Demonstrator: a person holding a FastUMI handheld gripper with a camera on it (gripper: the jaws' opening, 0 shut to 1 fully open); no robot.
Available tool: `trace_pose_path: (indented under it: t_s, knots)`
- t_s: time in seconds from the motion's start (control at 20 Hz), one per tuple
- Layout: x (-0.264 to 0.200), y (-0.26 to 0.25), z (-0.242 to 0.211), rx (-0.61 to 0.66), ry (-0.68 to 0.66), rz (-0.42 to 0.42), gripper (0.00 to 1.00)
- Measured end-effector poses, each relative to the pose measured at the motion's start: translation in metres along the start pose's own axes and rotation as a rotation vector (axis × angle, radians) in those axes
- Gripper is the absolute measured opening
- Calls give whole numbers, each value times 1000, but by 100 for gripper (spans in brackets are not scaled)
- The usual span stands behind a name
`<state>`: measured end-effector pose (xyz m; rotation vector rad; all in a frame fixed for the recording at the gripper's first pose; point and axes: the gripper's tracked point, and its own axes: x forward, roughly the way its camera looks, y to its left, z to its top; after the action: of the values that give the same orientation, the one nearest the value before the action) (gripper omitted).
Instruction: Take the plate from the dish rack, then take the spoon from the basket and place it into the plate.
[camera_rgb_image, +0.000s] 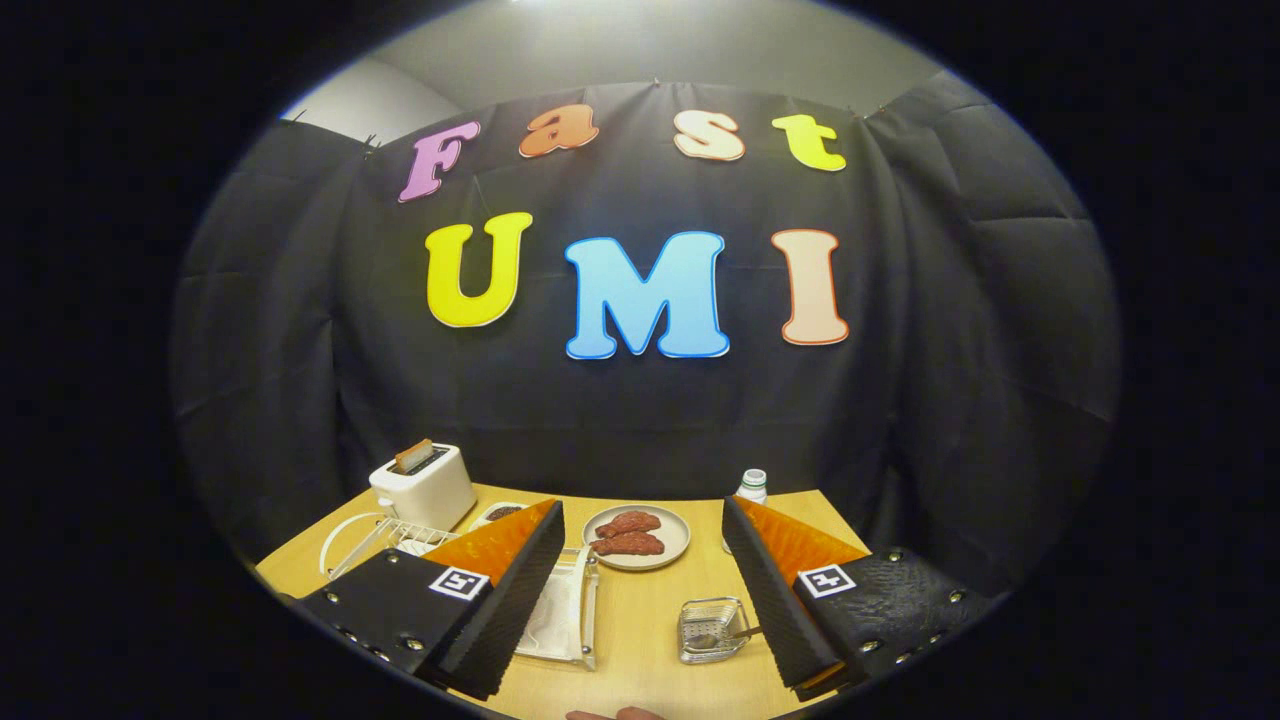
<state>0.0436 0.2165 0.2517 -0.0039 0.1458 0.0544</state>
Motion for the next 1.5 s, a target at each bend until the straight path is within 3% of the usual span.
trace_pose_path:
  t_s: [0.25, 0.5, 0.85, 1.05, 1.35, 1.4, 1.5]
  knots:
    - [23, 37, -11, -7, 63, 3, 97]
    - [48, 86, -39, 12, 203, 62, 97]
    - [84, 114, -73, -38, 334, 15, 97]
    - [102, 115, -89, -68, 412, -47, 95]
    - [119, 109, -119, -134, 572, -182, 79]
    - [120, 107, -121, -143, 585, -204, 72]
    - [125, 102, -127, -174, 608, -255, 71]
